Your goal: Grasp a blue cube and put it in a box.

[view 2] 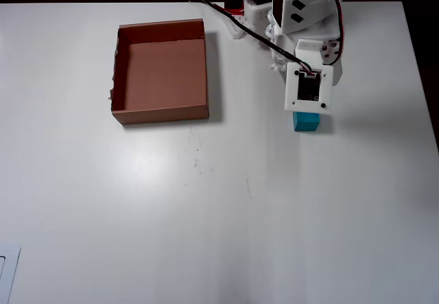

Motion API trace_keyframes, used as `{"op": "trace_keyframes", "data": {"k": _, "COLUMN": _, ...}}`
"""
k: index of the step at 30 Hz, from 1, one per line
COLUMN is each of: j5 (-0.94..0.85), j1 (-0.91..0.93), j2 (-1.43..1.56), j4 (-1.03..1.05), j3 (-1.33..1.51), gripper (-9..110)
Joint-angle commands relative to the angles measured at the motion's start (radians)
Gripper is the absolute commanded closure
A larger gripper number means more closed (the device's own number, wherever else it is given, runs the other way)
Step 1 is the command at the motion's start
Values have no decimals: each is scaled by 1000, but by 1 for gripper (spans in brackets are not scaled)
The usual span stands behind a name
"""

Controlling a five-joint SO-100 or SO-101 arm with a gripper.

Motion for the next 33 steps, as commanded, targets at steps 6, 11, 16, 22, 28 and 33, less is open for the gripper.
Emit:
{"op": "trace_keyframes", "data": {"k": 6, "j5": 5, "j1": -31, "j2": -40, "j4": -215, "j3": 132, "gripper": 71}}
{"op": "trace_keyframes", "data": {"k": 11, "j5": 5, "j1": -40, "j2": -72, "j4": -308, "j3": 218, "gripper": 71}}
{"op": "trace_keyframes", "data": {"k": 16, "j5": 5, "j1": -40, "j2": -97, "j4": -336, "j3": 235, "gripper": 71}}
{"op": "trace_keyframes", "data": {"k": 22, "j5": 5, "j1": -34, "j2": -117, "j4": -359, "j3": 242, "gripper": 68}}
{"op": "trace_keyframes", "data": {"k": 28, "j5": 5, "j1": -34, "j2": -141, "j4": -399, "j3": 261, "gripper": 66}}
{"op": "trace_keyframes", "data": {"k": 33, "j5": 5, "j1": -23, "j2": -189, "j4": -434, "j3": 259, "gripper": 63}}
